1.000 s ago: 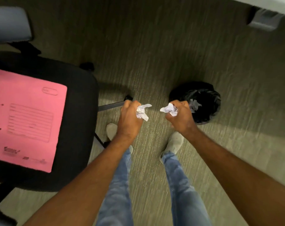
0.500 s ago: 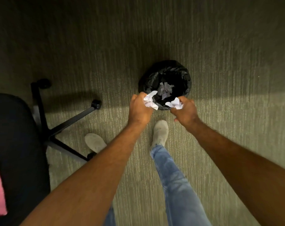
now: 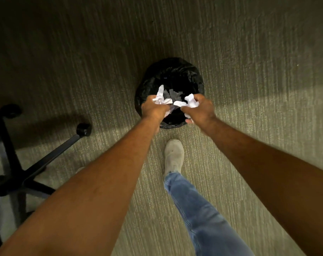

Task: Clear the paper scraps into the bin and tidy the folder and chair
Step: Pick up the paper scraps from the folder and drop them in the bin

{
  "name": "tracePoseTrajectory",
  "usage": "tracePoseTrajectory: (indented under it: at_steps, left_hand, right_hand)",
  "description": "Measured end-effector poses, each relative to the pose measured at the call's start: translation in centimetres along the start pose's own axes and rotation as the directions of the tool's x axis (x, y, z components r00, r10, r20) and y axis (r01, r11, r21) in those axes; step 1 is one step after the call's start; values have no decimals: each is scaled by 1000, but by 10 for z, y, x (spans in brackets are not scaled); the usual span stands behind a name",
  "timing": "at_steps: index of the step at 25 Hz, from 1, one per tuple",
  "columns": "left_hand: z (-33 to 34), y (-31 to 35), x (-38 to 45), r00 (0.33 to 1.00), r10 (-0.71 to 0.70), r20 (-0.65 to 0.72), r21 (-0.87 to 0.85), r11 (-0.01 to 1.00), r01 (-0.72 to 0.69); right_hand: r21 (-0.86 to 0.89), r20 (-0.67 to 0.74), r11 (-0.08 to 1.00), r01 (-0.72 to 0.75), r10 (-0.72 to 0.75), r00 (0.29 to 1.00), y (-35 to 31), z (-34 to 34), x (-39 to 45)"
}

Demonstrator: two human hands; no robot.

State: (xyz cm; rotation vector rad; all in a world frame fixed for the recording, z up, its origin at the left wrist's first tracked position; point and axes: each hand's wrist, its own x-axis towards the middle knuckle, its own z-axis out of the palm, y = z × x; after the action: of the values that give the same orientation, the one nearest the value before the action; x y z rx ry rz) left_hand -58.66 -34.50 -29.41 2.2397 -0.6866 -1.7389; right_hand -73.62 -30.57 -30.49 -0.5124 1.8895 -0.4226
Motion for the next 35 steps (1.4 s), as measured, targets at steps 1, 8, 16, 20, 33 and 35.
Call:
tracePoseTrajectory:
  at_steps: [1,8,16,20,33,35]
  left_hand:
    - [1,-1,4,1000,-7,17,-30,1000,8]
    - [-14,-5,9,986,-16,166,-177,983,46]
    - [-48,-6,-29,994,51,100,14,998,-53]
    - [-87,-2,-61,989,133,63,118,983,-140]
    - [-357,-44,-169,963,222,-155,121,971,-204]
    - [-406,-61,-179,941,242,-236,109,969,-222]
  right_hand:
    - [46,14,999,-16,16,1000,-1,1,4]
    - [94,47,996,-7,2,999,-5,2,6]
    - [1,5,1000,28,-28,1000,-17,3,-35]
    - [-74,8,995,68,-68,998,-42,14,-75]
    - [-320,248,883,345,-273,929,-147,159,-253]
    - [-344,295,856,385,-291,910,-160,205,-280]
